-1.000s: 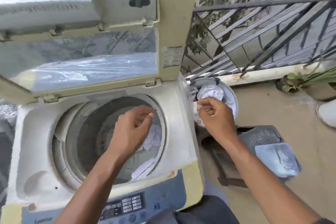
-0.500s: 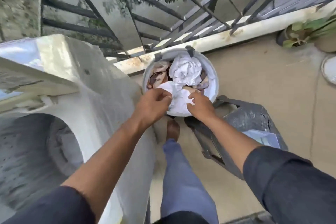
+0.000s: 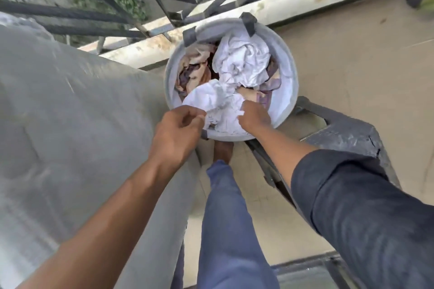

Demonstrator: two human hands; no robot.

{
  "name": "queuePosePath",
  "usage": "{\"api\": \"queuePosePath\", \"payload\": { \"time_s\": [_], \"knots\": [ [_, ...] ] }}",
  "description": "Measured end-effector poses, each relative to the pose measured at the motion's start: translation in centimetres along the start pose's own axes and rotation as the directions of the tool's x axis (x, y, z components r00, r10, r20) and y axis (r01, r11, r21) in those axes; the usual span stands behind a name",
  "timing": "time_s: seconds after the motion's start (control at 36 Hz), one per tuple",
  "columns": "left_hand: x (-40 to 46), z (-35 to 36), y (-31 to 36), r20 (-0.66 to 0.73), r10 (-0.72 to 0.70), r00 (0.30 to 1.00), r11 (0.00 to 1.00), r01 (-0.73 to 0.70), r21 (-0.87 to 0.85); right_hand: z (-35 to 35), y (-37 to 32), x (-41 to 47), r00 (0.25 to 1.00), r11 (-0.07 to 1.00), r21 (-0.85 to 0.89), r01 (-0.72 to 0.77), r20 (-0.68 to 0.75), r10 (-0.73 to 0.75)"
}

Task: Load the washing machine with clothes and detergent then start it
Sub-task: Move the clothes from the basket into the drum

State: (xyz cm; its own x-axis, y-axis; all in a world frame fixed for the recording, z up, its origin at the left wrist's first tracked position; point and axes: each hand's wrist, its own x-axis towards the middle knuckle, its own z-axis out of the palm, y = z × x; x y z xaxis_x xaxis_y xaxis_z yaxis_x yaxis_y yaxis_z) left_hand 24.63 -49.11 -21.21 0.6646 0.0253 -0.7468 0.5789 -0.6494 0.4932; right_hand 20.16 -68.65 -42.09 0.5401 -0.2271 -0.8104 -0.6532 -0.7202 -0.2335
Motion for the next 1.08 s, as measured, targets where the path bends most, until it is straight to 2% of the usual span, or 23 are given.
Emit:
{"api": "queuePosePath", "payload": {
  "time_s": [0.14, 0.28, 0.36, 0.44, 0.53, 0.58, 0.64, 0.72, 0.78, 0.81, 0.86, 0.92, 1.0, 1.08],
  "knots": [
    [-0.9, -0.2, 1.2, 0.038, 0.037, 0.999, 0.998, -0.035, -0.060, -1.8, -1.3, -3.3, 0.990, 0.992, 0.112, 0.052, -0.135, -0.036],
    [-3.2, -1.4, 2.0, 0.071, 0.089, 0.993, 0.994, -0.084, -0.069, -5.3, -3.8, -10.0, 0.960, 0.958, 0.271, 0.091, -0.281, -0.011],
    [-5.4, -2.7, 2.5, 0.069, 0.116, 0.991, 0.990, -0.110, -0.084, -8.1, -5.7, -15.9, 0.921, 0.921, 0.352, 0.167, -0.390, -0.018],
    [-7.8, -4.6, 2.6, 0.073, 0.158, 0.985, 0.987, -0.157, -0.016, -10.7, -7.6, -22.4, 0.870, 0.847, 0.429, 0.315, -0.488, -0.076],
    [-10.5, -6.4, 2.5, 0.123, 0.264, 0.957, 0.964, -0.265, -0.013, -13.3, -9.6, -28.6, 0.809, 0.732, 0.492, 0.471, -0.572, -0.136],
    [-12.7, -7.8, 2.7, 0.196, 0.377, 0.905, 0.926, -0.371, -0.067, -15.1, -11.2, -32.8, 0.782, 0.627, 0.548, 0.555, -0.601, -0.167],
    [-14.6, -9.0, 2.6, 0.210, 0.471, 0.857, 0.880, -0.473, -0.043, -16.4, -12.6, -37.1, 0.779, 0.500, 0.620, 0.605, -0.591, -0.210],
    [-17.7, -11.3, 2.8, 0.122, 0.531, 0.838, 0.847, -0.531, -0.038, -17.1, -14.2, -42.9, 0.776, 0.291, 0.720, 0.630, -0.572, -0.265],
    [-19.7, -12.4, 2.8, 0.043, 0.543, 0.839, 0.839, -0.539, -0.077, -17.5, -15.3, -46.4, 0.780, 0.102, 0.796, 0.597, -0.545, -0.306],
    [-20.4, -12.8, 2.5, 0.015, 0.578, 0.816, 0.814, -0.575, -0.077, -17.7, -15.8, -48.1, 0.773, 0.005, 0.821, 0.570, -0.535, -0.340],
    [-21.3, -13.9, 1.8, 0.025, 0.559, 0.829, 0.821, -0.550, -0.155, -18.1, -16.9, -51.2, 0.735, -0.133, 0.833, 0.537, -0.539, -0.410],
    [-22.0, -15.0, 1.4, 0.046, 0.511, 0.858, 0.835, -0.483, -0.264, -18.5, -17.6, -53.5, 0.692, -0.209, 0.816, 0.539, -0.570, -0.442],
    [-23.5, -16.4, 2.3, 0.073, 0.447, 0.892, 0.829, -0.382, -0.409, -18.8, -17.8, -55.8, 0.669, -0.265, 0.791, 0.551, -0.609, -0.427],
    [-25.3, -17.7, 4.2, 0.126, 0.441, 0.888, 0.791, -0.319, -0.522, -18.5, -17.3, -56.8, 0.692, -0.281, 0.759, 0.588, -0.651, -0.311]
  ]
}}
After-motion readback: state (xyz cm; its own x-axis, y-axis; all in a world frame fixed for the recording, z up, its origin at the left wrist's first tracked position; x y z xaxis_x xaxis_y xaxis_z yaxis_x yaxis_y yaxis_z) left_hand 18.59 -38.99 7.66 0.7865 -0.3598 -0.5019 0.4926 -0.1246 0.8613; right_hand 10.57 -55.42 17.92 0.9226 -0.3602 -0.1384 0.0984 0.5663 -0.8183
